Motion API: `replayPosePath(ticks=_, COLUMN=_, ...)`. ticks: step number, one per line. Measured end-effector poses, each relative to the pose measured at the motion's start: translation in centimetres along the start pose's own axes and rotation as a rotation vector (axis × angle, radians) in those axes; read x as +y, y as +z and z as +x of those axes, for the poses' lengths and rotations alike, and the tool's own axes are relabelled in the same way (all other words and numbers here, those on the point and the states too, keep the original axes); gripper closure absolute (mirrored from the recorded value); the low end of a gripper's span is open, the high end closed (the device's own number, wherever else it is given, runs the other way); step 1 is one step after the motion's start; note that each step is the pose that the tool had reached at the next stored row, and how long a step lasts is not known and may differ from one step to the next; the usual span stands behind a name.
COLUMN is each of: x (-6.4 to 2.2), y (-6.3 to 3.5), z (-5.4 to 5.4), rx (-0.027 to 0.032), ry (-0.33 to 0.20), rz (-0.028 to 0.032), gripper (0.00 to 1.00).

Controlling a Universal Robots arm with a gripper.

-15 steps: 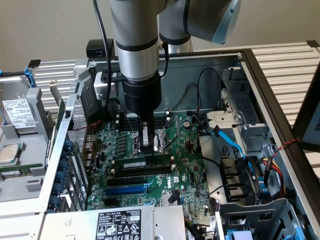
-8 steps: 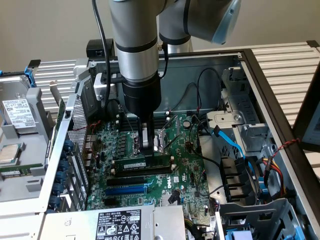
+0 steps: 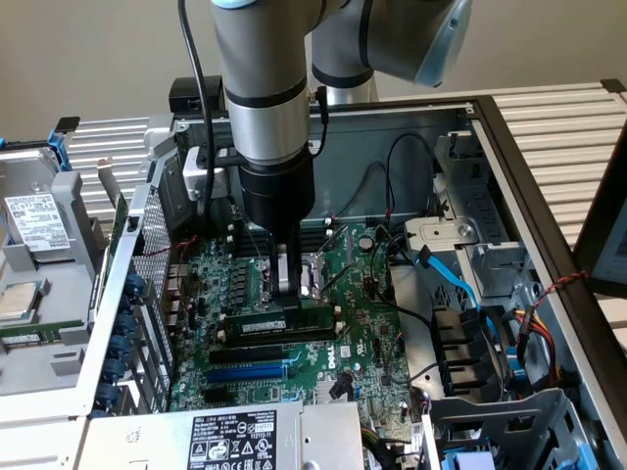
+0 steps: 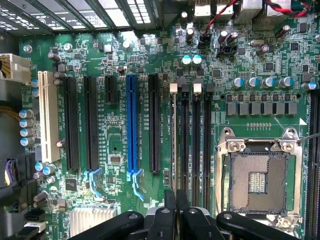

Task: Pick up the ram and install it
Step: 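Insert the ram into the slot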

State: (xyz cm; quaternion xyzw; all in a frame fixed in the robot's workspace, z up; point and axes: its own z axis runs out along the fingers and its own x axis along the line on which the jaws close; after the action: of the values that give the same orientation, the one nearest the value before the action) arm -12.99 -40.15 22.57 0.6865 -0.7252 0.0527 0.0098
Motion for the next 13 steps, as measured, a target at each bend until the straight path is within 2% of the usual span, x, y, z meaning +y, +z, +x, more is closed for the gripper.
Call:
replayPosePath(ticks=5, x=0.35, y=0.17, z=0.00, rx=-0.0008, ry=0.001, rz=-0.0001, gripper=0.86)
replayPosePath(ticks=6, x=0.34, y=0.15, z=0.01, rx=-0.0044, ry=0.001, rz=0.0000, gripper=0.80)
replayPosePath(ticks=7, x=0.33, y=0.07, z=0.01, rx=-0.0102, ry=0.001, rz=-0.0022, gripper=0.80)
replayPosePath(ticks=8, x=0.34, y=0.02, z=0.02, rx=-0.0156, ry=0.001, rz=-0.0059, gripper=0.73)
replayPosePath(ticks=11, x=0.35, y=-0.16, z=0.04, rx=-0.0280, ry=0.000, rz=-0.0215, gripper=0.73)
replayPosePath(ticks=13, x=0.36, y=-0.25, z=0.06, rx=-0.0353, ry=0.000, rz=-0.0351, gripper=0.73)
